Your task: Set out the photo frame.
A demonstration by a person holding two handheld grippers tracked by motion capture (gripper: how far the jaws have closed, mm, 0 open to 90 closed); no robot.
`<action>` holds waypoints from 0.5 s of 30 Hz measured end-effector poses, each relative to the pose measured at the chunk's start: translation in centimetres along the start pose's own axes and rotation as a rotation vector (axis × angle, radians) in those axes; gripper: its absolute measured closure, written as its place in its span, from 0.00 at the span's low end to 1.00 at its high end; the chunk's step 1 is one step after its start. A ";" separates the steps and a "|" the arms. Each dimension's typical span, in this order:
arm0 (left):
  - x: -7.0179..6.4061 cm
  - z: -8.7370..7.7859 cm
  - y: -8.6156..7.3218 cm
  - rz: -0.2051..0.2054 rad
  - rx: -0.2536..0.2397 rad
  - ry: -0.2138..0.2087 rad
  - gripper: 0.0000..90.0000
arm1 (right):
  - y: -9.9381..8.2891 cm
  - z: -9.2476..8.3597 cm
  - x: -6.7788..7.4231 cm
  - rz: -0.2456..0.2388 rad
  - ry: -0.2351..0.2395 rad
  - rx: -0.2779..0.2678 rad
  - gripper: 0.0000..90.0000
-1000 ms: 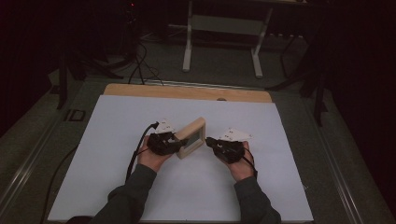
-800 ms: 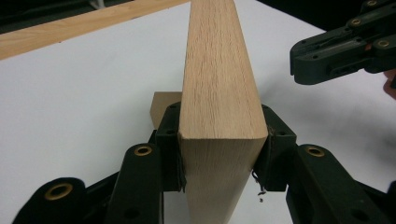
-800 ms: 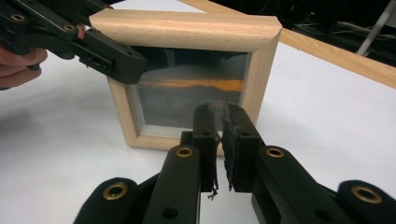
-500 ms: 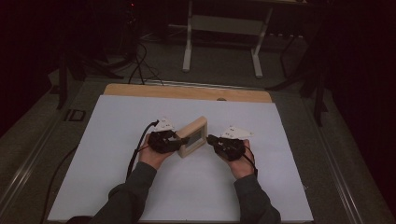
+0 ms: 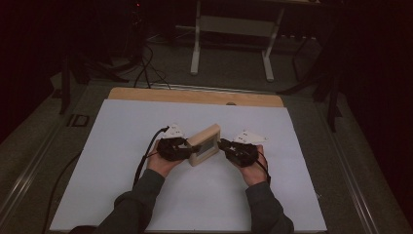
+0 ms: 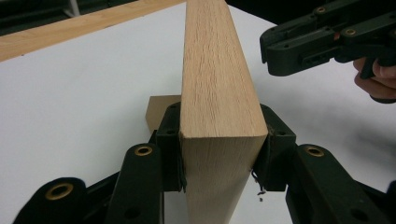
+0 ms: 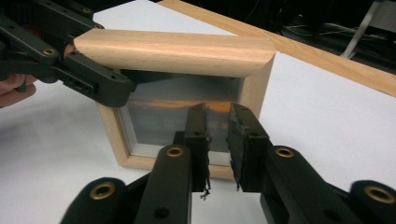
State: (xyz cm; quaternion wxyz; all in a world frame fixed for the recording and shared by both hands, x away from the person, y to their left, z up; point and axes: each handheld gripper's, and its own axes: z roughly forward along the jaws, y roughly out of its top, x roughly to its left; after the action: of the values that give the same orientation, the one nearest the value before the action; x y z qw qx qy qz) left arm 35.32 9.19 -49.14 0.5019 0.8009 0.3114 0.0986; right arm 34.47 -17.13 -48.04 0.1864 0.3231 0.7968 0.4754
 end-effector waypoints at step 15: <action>-1.4 0.0 0.2 0.046 0.011 0.143 0.61 | -0.1 0.3 -0.8 0.017 -0.020 0.008 0.67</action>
State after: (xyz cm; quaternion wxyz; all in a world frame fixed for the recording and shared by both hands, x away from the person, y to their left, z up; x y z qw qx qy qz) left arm 34.26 8.32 -48.76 0.4716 0.8015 0.3283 0.1654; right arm 35.24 -17.51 -48.29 0.1887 0.3354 0.7940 0.4705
